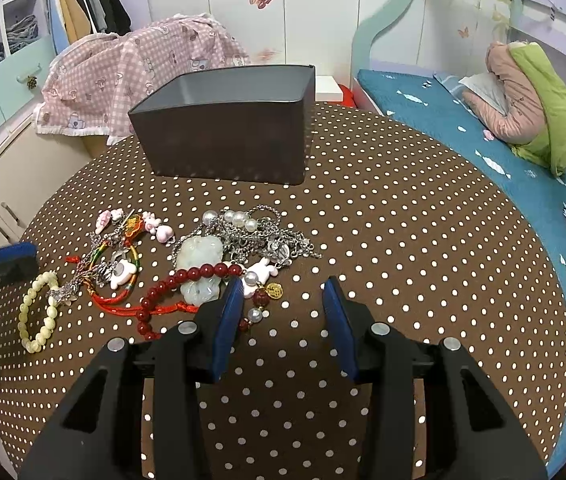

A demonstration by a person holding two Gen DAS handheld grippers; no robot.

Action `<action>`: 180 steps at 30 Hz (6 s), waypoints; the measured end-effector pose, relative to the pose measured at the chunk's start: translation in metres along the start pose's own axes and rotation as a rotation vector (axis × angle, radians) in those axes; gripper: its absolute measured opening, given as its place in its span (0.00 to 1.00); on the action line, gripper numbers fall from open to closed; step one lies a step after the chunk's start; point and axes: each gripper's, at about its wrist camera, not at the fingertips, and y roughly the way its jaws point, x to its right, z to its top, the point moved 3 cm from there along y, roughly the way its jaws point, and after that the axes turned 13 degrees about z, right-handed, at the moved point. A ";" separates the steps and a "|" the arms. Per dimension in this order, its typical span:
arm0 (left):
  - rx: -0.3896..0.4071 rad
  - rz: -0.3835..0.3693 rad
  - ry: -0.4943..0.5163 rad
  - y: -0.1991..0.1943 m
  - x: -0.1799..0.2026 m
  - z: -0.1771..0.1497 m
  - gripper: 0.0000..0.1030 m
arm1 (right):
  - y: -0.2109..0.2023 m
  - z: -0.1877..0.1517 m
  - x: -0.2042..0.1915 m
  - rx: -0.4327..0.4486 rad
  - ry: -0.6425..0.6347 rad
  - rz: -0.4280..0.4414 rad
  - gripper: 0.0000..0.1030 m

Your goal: Organize jewelry

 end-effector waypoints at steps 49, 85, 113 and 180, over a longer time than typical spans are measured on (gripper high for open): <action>0.075 0.036 0.049 0.008 0.018 0.030 0.20 | 0.023 0.016 -0.045 -0.062 -0.160 0.068 0.29; 0.074 -0.143 0.055 -0.001 0.054 0.074 0.20 | -0.017 0.036 -0.027 0.004 -0.077 0.183 0.21; 0.043 -0.118 0.018 0.017 0.028 0.063 0.20 | 0.062 0.044 -0.060 -0.196 -0.365 0.206 0.32; -0.056 0.118 -0.003 0.091 0.033 0.168 0.61 | 0.079 0.139 -0.007 -0.161 -0.156 0.151 0.27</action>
